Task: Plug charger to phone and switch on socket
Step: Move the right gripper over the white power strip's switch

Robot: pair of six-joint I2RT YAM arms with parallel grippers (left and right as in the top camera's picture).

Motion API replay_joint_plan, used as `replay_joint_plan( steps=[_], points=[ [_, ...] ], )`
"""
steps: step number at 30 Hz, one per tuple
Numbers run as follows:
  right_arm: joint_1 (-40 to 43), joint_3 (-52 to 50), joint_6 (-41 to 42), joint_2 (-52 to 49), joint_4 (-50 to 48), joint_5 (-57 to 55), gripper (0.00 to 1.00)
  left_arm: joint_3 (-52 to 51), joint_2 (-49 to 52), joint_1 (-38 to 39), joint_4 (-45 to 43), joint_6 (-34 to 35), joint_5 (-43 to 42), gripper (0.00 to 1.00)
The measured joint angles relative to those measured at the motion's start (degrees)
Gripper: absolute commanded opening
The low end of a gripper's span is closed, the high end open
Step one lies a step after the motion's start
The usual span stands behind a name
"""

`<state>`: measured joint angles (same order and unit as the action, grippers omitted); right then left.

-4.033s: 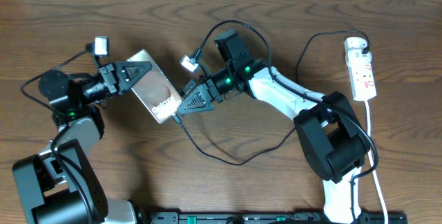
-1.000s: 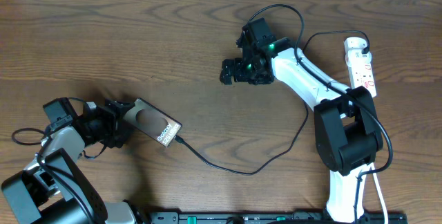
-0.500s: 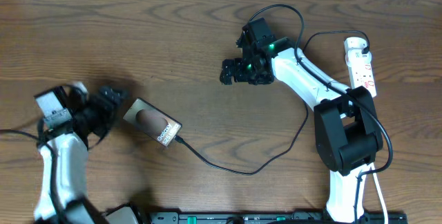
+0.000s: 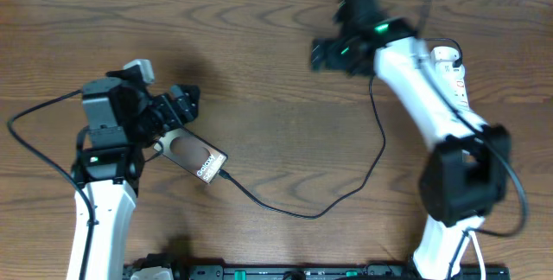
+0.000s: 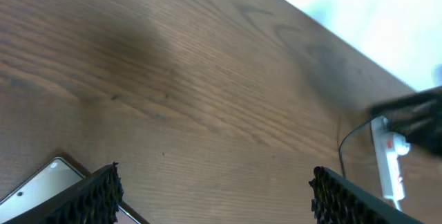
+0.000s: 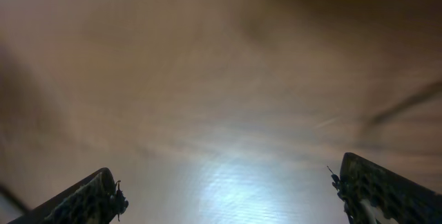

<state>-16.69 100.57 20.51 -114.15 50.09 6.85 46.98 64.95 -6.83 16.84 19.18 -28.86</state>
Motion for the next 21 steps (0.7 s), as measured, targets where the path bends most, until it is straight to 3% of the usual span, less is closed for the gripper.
replay_joint_plan(
  steps=[6, 11, 16, 21],
  points=[
    [14.23, 5.03, -2.56, 7.08, 0.7, -3.04, 0.99, 0.0, 0.0, 4.92, -1.29, -0.44, 5.66, 0.86],
    [28.85, 5.42, -7.39, 7.08, 3.58, 2.29, 0.99, 0.0, 0.0, 5.51, -2.14, -0.92, 7.37, 0.86],
    [41.4, 5.4, -17.42, 5.07, 7.41, 12.24, 0.99, 0.0, 0.0, 5.51, -2.27, -1.05, 8.07, 0.85],
    [46.03, 5.38, -27.91, 2.95, 10.56, 17.22, 0.99, 0.0, 0.0, 5.51, -2.34, -1.05, 8.24, 0.86]
  ],
)
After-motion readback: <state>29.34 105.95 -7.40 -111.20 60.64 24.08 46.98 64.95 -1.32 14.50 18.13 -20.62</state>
